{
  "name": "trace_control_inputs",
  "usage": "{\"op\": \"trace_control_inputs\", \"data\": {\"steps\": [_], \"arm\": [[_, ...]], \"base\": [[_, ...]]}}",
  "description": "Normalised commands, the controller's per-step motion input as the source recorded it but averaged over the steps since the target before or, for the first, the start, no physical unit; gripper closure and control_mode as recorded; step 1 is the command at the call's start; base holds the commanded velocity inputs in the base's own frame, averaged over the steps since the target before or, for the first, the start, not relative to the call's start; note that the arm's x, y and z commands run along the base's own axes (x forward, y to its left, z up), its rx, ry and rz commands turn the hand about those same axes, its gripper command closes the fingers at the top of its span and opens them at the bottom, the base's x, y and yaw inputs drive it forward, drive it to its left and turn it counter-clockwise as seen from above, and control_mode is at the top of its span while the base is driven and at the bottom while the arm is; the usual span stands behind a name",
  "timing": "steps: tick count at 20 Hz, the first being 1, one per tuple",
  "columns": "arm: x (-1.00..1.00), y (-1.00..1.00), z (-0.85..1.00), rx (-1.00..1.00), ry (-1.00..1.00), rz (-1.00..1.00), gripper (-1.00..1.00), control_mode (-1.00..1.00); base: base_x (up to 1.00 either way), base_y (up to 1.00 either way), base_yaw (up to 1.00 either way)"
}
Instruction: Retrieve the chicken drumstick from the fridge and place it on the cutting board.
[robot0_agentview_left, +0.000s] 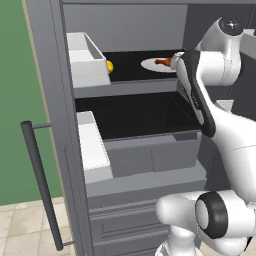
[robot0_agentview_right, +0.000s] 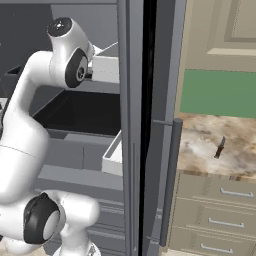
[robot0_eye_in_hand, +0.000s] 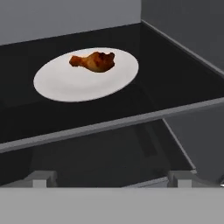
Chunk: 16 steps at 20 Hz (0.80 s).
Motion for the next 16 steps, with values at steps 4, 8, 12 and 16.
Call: {"op": "trace_control_inputs", "data": {"steps": [4, 8, 12, 16], "arm": [[0.53, -0.03, 0.11, 0.00, 0.14, 0.03, -1.00, -1.00], [0.27, 0.00, -0.10, 0.00, -0.01, 0.01, -1.00, -1.00], [0.30, -0.01, -0.22, 0.00, -0.04, 0.00, -1.00, -1.00], [0.50, -0.08, -0.01, 0.00, 0.00, 0.00, -1.00, -1.00]], "base": [[0.00, 0.00, 0.00], [0.00, 0.00, 0.00], [0.00, 0.00, 0.00], [0.00, 0.00, 0.00]]}}
